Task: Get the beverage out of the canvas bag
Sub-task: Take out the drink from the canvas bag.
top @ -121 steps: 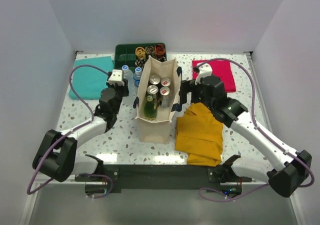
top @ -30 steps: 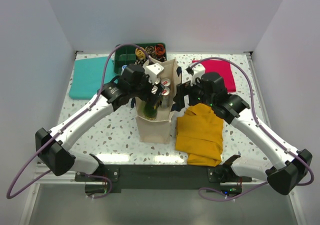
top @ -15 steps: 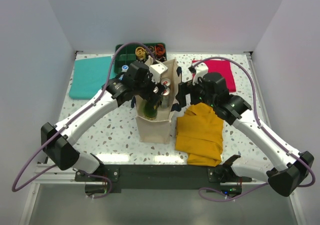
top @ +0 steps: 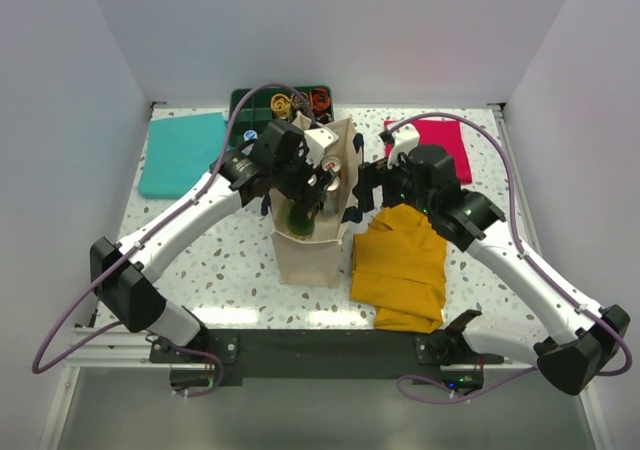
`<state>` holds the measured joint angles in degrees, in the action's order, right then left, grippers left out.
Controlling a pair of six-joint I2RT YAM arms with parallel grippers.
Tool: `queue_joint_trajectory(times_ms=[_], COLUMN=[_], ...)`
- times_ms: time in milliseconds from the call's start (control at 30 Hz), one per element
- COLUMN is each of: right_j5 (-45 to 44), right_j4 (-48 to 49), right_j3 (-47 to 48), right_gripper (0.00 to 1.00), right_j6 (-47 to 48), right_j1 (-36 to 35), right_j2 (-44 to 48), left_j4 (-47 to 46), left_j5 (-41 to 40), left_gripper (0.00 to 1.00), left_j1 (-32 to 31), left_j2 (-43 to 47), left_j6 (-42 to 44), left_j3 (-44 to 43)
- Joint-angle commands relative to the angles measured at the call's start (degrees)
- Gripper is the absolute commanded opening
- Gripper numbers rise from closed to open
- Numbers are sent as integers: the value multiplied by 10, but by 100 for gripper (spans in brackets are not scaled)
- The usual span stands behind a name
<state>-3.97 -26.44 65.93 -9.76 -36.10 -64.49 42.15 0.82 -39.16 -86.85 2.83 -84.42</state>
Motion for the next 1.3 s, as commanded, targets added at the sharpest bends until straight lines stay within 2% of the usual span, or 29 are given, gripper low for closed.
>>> queue_joint_trajectory(times_ms=[0,333,433,567,667,733,833,1067,1267], right_j5=[-5,-3,-7,-3,-5,-6,-8,-20,-17], right_j4=[23,22,25,26,26,25,25,14,15], right_j3=[22,31,32,30,26,26,24,30,31], right_gripper=[96,97,97,97,97,97,97,97,97], right_j6=[7,16,18,17,16,16,17,18,18], right_j1=[0,1,1,1,1,1,0,1,1], right_j2=[-8,-22,-25,-27,-28,-29,-30,-37,-39], left_j4=[30,45,59,68,72,76,87,92,112], left_j5=[0,5,1,-6,-6,-6,-19,-23,-50], left_gripper=[100,96,88,86,82,75,73,71,73], left_j1=[-5,-16,-18,-17,-18,-18,-18,-18,-18], left_j2=[-17,-45,-53,-60,-61,-61,-67,-68,-70], left_j6=[9,11,10,7,7,7,4,-8,-20], left_j3=[-26,-33,-38,-43,-51,-54,-61,-61,-66])
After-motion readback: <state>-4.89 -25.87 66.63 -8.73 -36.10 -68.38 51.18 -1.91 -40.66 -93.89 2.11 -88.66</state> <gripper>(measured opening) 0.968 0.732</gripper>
